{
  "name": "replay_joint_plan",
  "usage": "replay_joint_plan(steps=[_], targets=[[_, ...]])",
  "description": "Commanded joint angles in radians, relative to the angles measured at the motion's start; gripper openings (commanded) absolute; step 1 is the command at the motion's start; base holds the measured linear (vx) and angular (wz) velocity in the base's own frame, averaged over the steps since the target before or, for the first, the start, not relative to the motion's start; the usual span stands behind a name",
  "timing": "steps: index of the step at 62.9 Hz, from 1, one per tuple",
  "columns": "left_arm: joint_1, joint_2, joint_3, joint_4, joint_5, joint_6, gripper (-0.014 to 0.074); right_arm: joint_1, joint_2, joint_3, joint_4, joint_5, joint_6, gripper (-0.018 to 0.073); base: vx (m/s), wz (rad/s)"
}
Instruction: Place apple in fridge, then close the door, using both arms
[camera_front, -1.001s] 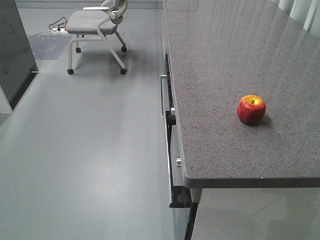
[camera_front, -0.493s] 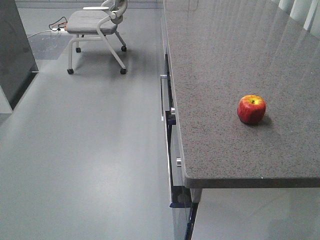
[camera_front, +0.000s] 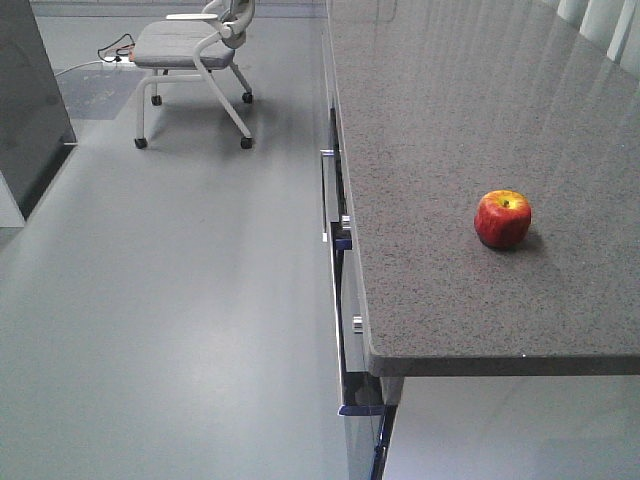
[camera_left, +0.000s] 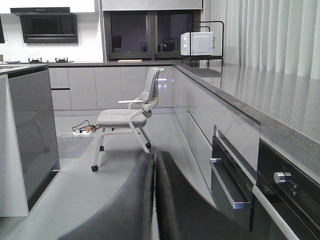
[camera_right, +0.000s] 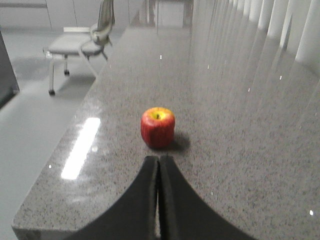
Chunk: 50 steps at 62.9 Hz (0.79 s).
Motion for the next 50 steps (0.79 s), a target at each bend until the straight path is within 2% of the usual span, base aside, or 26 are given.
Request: replay_joint_plan(steps=[1,18,33,41,50], targets=[[0.003,-0.014,0.021,0.000,-0.077,-0.012,-0.0006,0.001,0.095,-0.067,-0.001,-0.033,0.000,-0.0003,0.00,0.00],[0.003,-0.014,0.021,0.000,-0.077,-0.012,-0.0006,0.001,0.258,-0.090,-0.004,-0.008,-0.011,-0.0003,0.00,0.00],[0.003,-0.014,0.021,0.000,-0.077,-0.012,-0.0006,0.001,0.454,-0.251,0.000,0.223,-0.014,0.0041,0.00,0.00],[0.003,-0.014,0.021,0.000,-0.077,-0.012,-0.0006,0.001,0.563,-0.341,0.005,0.305,-0.050,0.0173,0.00,0.00],[0.003,-0.014,0.021,0.000,-0.077,-0.012,-0.0006,0.001,0.656,-0.413,0.005,0.304,-0.054,0.0410,0.00,0.00]])
